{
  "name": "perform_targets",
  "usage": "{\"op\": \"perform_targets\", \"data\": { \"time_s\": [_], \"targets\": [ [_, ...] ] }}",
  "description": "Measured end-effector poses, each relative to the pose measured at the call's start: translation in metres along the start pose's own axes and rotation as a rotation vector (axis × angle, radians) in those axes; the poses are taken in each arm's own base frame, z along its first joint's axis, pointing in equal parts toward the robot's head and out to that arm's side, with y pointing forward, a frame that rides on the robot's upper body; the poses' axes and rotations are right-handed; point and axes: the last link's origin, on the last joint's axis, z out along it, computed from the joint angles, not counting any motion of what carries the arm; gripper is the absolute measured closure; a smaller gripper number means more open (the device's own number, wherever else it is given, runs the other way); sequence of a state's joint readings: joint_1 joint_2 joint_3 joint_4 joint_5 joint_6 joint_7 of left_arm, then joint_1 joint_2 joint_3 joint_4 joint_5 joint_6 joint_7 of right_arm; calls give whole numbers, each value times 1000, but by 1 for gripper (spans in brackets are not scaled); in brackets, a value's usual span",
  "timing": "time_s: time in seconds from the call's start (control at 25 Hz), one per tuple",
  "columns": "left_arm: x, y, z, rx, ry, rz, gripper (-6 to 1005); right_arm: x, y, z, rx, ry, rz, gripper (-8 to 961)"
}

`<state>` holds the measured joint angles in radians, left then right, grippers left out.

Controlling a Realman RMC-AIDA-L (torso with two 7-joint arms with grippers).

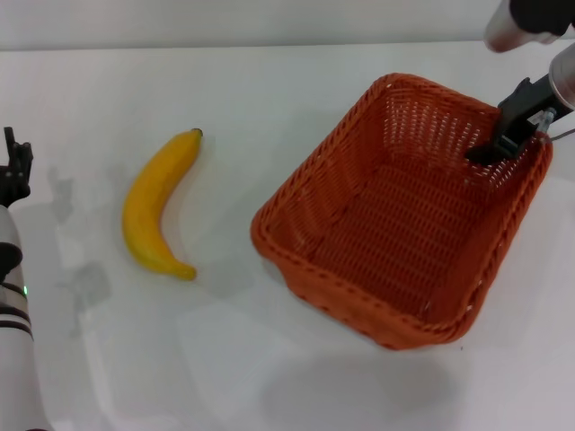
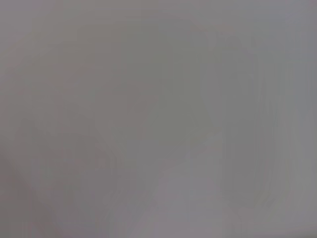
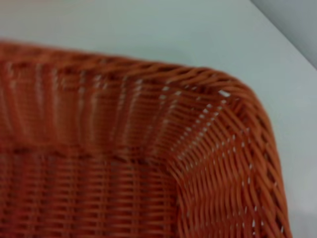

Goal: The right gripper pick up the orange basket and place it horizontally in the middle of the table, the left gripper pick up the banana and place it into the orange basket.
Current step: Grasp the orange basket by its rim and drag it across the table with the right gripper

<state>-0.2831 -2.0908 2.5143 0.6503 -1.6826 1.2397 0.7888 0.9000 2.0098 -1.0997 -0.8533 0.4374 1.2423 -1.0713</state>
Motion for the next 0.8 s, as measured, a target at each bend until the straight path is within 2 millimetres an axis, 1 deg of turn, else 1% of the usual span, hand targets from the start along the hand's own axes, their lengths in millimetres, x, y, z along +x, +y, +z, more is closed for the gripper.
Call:
{"op": "perform_targets", "data": {
  "time_s": [0.24, 0.44, 0.68, 0.8],
  "targets": [
    [0, 0, 1, -1, 1, 1, 113, 1, -1, 0, 23, 8, -2, 465],
    [0, 0, 1, 0, 1, 1, 114, 0, -4, -6, 44, -7, 0, 511],
    [0, 0, 1, -2, 1, 2, 114, -1, -1, -10, 29, -1, 7, 541],
    [0, 0, 2, -5, 0, 3, 114, -1, 2, -11, 10, 11, 14, 592]
  ]
}}
